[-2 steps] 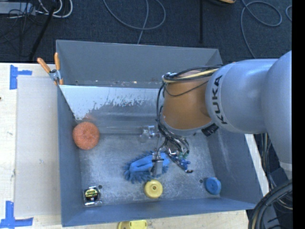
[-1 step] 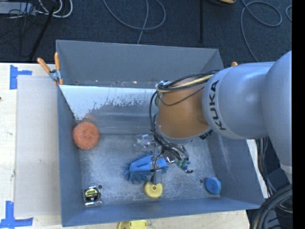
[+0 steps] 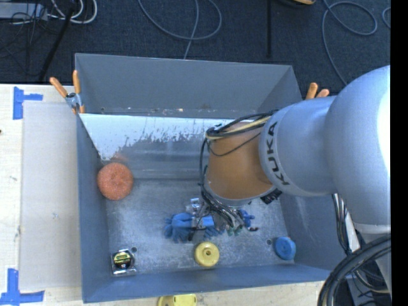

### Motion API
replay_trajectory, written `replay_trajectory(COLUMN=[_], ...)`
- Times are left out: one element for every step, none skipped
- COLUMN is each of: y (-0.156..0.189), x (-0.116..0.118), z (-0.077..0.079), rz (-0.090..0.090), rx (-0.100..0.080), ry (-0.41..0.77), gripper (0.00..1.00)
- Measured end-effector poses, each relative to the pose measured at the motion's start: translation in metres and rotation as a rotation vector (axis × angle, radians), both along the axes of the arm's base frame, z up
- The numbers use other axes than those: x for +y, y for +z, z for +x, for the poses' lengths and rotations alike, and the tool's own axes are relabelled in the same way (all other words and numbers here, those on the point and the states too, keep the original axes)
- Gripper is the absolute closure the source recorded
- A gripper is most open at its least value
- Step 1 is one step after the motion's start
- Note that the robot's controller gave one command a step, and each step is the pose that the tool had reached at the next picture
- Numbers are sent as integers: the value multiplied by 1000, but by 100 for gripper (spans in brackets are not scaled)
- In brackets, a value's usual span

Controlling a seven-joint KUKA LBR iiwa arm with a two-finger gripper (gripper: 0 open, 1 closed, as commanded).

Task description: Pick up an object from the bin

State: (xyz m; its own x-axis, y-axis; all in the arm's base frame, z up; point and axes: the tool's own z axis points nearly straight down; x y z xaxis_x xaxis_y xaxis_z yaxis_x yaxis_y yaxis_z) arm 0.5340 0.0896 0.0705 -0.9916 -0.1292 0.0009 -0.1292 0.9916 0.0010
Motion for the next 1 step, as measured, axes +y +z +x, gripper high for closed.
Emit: replay_trajectory(y=[0], x=[0], z=[0], rz=[0], rx=[0], ry=[-1], gripper=[100])
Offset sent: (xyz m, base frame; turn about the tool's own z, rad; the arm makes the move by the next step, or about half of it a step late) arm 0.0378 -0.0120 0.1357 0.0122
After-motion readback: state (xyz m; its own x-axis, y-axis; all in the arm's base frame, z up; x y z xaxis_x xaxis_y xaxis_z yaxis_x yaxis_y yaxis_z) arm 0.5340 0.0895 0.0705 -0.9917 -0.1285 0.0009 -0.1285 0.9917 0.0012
